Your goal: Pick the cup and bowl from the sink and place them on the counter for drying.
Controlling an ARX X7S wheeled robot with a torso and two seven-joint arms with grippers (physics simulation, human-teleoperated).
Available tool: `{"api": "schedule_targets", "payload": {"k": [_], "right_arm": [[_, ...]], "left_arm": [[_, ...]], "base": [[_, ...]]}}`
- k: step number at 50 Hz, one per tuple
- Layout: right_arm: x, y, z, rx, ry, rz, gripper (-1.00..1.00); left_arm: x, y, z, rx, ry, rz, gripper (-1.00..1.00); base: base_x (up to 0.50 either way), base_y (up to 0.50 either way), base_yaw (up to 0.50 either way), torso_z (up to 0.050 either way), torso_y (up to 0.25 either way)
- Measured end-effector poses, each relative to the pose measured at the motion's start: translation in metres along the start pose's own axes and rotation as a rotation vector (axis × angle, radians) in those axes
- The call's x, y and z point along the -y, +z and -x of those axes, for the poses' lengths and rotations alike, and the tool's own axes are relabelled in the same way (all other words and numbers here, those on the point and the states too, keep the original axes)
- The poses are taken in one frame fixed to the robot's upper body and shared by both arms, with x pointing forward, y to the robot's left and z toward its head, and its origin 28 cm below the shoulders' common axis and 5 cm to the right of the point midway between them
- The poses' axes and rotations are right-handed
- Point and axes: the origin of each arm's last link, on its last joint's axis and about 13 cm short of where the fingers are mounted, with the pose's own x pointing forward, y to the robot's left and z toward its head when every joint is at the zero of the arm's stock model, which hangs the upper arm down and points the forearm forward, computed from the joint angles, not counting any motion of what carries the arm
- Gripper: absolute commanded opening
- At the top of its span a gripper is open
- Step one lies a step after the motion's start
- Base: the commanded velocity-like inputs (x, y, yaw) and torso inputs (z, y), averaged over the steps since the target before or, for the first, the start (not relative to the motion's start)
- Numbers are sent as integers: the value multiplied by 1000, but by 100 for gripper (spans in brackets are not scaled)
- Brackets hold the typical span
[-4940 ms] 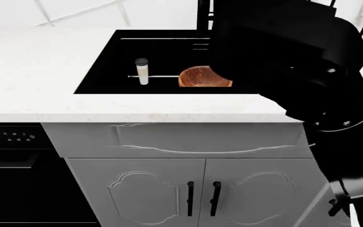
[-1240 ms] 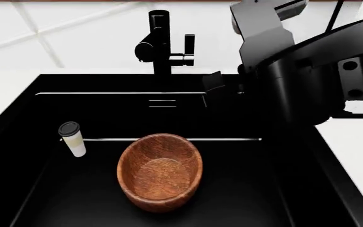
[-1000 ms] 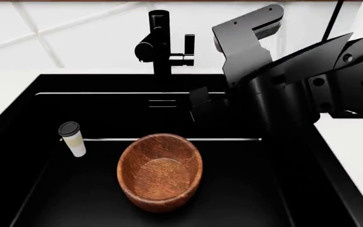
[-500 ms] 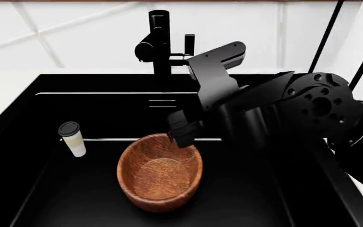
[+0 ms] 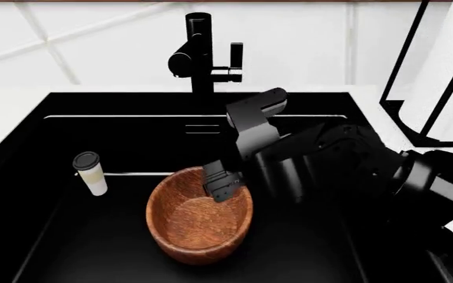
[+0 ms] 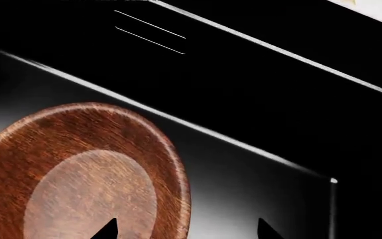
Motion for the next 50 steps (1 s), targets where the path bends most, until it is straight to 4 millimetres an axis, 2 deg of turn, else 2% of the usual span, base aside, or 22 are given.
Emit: {"api": "schedule_targets", "payload": {"k": [50], "right_arm": [[-8, -38, -57, -113, 48, -83, 100]], "left_arm": [[1, 1, 0, 2, -1, 1, 100]], "base": [[0, 0, 0, 0, 0]]}}
